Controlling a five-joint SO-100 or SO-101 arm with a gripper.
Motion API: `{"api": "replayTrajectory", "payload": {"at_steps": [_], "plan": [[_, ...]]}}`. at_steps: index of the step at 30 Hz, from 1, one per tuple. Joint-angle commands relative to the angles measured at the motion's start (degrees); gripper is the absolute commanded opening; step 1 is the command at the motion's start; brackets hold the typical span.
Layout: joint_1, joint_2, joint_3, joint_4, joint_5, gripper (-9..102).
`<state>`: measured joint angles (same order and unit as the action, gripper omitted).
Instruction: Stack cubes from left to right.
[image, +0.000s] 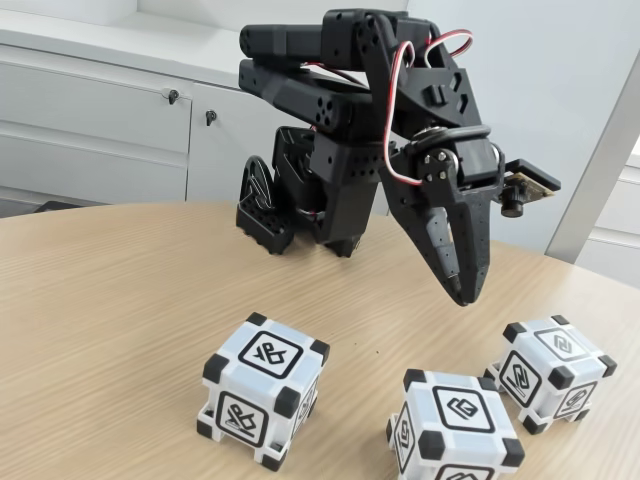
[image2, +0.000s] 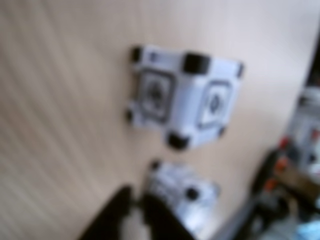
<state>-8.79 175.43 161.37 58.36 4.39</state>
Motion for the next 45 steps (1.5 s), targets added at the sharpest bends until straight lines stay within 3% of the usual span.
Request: {"api": "replayTrajectory", "payload": {"at_steps": [1, 20, 27, 31, 36, 45], "plan": [[-0.3, 0.4, -0.4, -0.8, -0.1, 0], [0.4, 0.4, -1.8, -0.4, 0.3, 0], [0.6, -1.0, -12.1, -0.2, 0.4, 0], [0.6, -1.8, -16.0, -0.2, 1.1, 6], [0.6, -11.1, -19.6, -0.2, 0.8, 17], [0.6, -33.6, -28.6, -0.2, 12.0, 20]]}}
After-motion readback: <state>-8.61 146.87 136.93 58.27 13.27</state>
